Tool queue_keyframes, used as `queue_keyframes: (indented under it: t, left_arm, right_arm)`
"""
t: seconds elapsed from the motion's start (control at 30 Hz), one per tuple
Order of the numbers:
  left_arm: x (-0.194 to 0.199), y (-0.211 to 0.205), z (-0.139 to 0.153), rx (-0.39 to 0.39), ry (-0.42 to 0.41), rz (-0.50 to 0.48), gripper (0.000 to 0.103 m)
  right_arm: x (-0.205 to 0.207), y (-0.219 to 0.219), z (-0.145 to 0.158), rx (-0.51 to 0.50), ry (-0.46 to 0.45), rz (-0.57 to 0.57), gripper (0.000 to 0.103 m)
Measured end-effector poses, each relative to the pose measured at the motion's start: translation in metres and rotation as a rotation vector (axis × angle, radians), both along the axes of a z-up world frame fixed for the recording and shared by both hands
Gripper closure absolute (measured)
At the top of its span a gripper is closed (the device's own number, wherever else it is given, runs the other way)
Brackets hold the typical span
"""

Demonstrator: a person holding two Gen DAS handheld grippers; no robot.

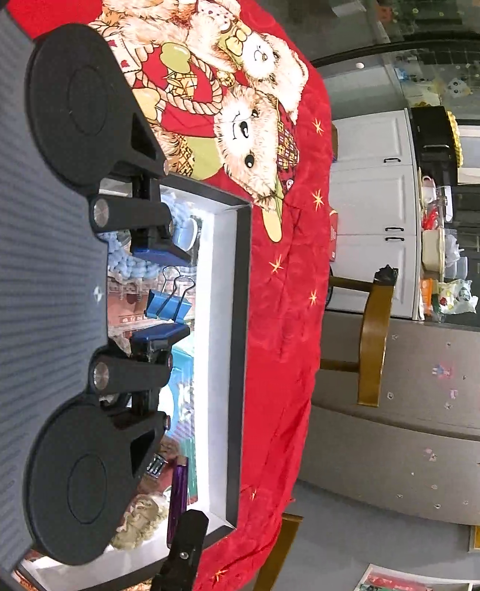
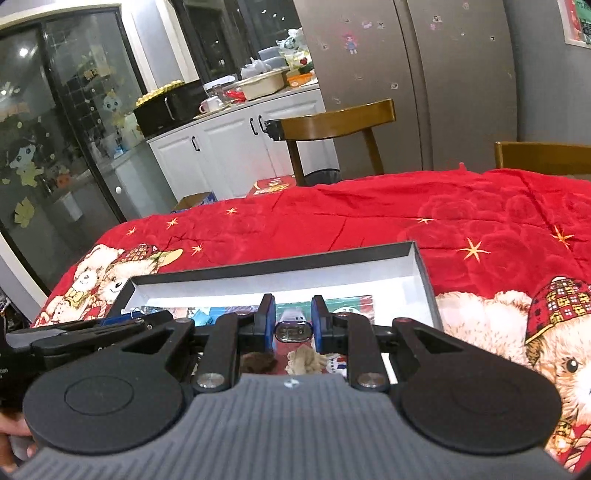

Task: Organize objects
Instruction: 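Lift the clip and lighter and carry both over the black box, then lower the clip and lighter into the box and open both tools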

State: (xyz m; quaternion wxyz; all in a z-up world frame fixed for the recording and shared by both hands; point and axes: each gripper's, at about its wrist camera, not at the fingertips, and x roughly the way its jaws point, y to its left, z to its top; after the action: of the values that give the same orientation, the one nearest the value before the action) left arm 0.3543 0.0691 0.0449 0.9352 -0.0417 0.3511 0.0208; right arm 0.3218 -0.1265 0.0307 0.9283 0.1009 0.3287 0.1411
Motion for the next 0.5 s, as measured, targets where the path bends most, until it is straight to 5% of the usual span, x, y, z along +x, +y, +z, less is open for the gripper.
queue_keyframes:
  t: [0.5]
  left_arm:
    - [-0.002, -0.012, -0.007, 0.087, -0.005, 0.006, 0.063]
  right_arm:
    - [0.001, 0.010, -0.016, -0.054, -0.009, 0.008, 0.080]
